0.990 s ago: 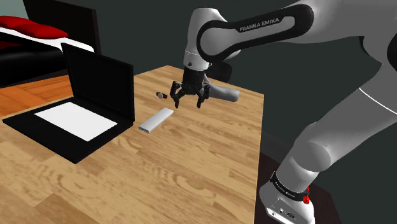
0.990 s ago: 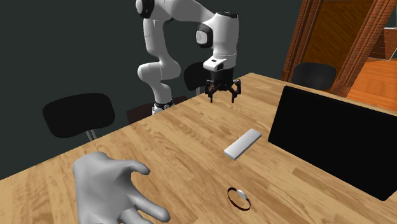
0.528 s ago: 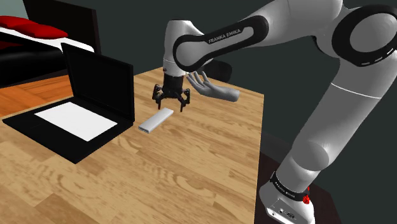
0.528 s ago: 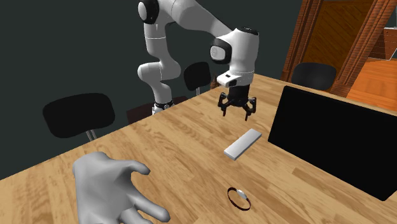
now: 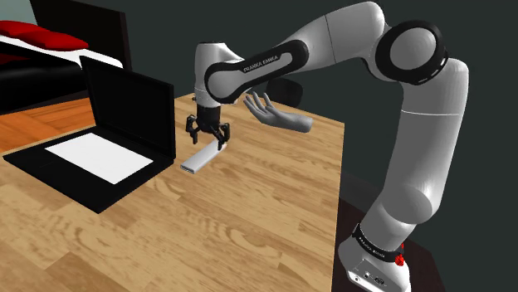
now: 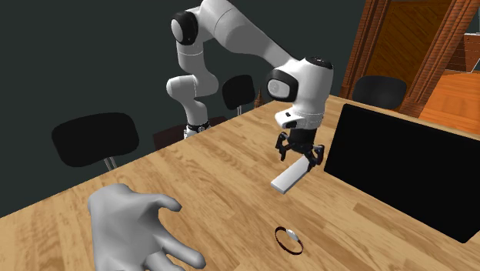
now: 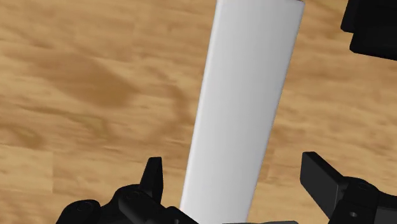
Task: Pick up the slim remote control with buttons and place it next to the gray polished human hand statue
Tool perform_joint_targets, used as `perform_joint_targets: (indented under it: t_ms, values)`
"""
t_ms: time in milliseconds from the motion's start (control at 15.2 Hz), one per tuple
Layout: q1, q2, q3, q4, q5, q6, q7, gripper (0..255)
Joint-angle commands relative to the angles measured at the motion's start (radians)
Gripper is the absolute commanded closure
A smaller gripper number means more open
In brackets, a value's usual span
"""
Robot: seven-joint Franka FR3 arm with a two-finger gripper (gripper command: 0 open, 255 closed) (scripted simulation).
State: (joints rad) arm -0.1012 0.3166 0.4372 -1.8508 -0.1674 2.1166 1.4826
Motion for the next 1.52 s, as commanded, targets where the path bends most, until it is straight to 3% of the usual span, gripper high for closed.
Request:
perform_joint_targets:
  t_ms: [0,330,792,858,1452]
  values:
    - [0.004,0.021,-0.006,0.001,-0.011,0.018,0.014,0]
    - [0.009,0.051,-0.014,-0.023,-0.029,0.069,0.025,0]
    - [0.009,0.051,-0.014,-0.023,-0.029,0.069,0.025,0]
    - [0.009,0.051,-0.014,-0.023,-0.029,0.069,0.025,255]
    - [0.009,0.051,-0.014,-0.023,-0.029,0.069,0.025,255]
